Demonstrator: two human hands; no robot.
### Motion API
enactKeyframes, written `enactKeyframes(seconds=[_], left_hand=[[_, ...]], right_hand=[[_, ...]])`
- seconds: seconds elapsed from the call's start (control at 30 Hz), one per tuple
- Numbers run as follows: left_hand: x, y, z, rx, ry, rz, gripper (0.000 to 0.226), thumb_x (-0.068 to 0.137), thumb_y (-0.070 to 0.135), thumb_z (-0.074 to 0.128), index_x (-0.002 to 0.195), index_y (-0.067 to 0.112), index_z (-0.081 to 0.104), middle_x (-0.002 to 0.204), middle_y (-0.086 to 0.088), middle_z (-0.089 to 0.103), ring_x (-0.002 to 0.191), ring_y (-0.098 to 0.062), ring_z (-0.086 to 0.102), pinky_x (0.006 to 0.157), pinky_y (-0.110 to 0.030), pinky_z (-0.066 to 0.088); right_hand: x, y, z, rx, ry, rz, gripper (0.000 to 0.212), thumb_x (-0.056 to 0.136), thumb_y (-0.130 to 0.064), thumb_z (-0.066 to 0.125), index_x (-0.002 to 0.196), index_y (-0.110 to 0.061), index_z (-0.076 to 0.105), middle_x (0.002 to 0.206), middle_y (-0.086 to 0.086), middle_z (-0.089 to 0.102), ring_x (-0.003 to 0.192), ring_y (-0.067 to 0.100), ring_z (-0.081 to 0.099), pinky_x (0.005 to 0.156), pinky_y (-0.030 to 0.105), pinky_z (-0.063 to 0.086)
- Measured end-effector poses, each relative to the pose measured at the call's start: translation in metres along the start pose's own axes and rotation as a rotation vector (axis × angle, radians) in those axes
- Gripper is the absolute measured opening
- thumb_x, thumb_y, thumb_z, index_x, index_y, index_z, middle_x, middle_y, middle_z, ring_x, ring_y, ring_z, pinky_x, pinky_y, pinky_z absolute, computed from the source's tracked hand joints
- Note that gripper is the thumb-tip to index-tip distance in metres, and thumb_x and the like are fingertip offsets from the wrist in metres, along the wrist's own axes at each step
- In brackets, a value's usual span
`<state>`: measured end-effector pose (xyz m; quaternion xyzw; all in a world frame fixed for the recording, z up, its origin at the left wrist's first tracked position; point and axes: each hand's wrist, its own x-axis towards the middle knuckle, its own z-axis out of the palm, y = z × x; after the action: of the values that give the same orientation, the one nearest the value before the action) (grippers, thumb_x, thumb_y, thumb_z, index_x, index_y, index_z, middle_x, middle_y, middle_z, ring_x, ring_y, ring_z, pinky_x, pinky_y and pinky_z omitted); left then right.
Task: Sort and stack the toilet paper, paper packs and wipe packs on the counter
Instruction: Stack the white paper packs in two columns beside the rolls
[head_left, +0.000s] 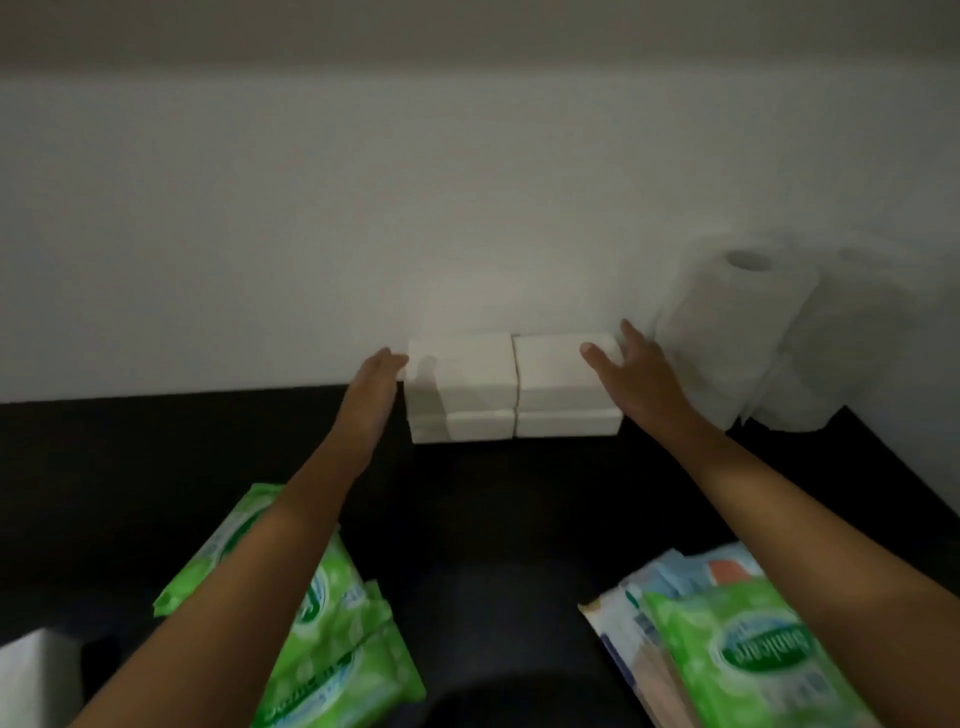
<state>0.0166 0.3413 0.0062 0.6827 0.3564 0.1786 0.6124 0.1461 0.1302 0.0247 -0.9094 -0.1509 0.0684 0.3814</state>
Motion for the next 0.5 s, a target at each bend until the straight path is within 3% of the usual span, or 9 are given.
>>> enactKeyframes(seconds=[0.07, 0.17, 0.3, 0.43, 0.5], left_hand=[[-0.033, 0.012, -0.004, 0.051, 0.044, 0.105, 0.047, 0.095, 0.027, 0.045, 0.140, 0.017, 0.039, 0.147, -0.002, 0.039, 0.133, -0.017, 0.038, 0.104, -0.021, 0.027], [-0.091, 0.017, -0.007, 0.103, 0.031, 0.161, 0.039, 0.093, 0.020, 0.049, 0.131, 0.016, 0.050, 0.132, -0.005, 0.054, 0.118, -0.014, 0.050, 0.091, -0.020, 0.034], [-0.176, 0.005, -0.011, 0.229, -0.158, 0.189, 0.035, 0.091, 0.017, 0.052, 0.126, 0.020, 0.054, 0.116, 0.000, 0.059, 0.110, -0.012, 0.053, 0.097, -0.026, 0.040], [-0.250, -0.011, -0.016, 0.335, -0.338, 0.166, 0.035, 0.092, 0.018, 0.051, 0.126, 0.027, 0.052, 0.117, 0.010, 0.055, 0.106, -0.004, 0.051, 0.074, -0.009, 0.038], [-0.279, -0.021, -0.016, 0.375, -0.377, 0.162, 0.035, 0.092, 0.019, 0.053, 0.125, 0.030, 0.052, 0.119, 0.011, 0.055, 0.103, -0.002, 0.054, 0.070, -0.007, 0.038]], right_hand=[[-0.024, -0.003, -0.012, -0.012, -0.055, -0.063, 0.069, 0.093, -0.046, 0.044, 0.150, -0.017, 0.017, 0.157, 0.011, 0.018, 0.145, 0.026, 0.019, 0.116, 0.038, 0.020], [-0.067, -0.006, -0.028, -0.100, -0.101, -0.145, 0.064, 0.093, -0.046, 0.044, 0.147, -0.016, 0.026, 0.156, 0.007, 0.023, 0.142, 0.024, 0.027, 0.115, 0.036, 0.025], [-0.139, 0.003, -0.039, -0.106, -0.165, -0.199, 0.054, 0.091, -0.043, 0.050, 0.138, -0.017, 0.043, 0.144, 0.010, 0.040, 0.131, 0.024, 0.044, 0.105, 0.030, 0.035], [-0.209, 0.022, -0.051, -0.120, -0.284, -0.215, 0.045, 0.091, -0.039, 0.053, 0.132, -0.021, 0.050, 0.136, 0.004, 0.048, 0.126, 0.017, 0.047, 0.104, 0.031, 0.039], [-0.237, 0.033, -0.058, -0.143, -0.336, -0.207, 0.041, 0.091, -0.037, 0.053, 0.130, -0.023, 0.051, 0.135, 0.001, 0.048, 0.125, 0.015, 0.047, 0.103, 0.031, 0.039]])
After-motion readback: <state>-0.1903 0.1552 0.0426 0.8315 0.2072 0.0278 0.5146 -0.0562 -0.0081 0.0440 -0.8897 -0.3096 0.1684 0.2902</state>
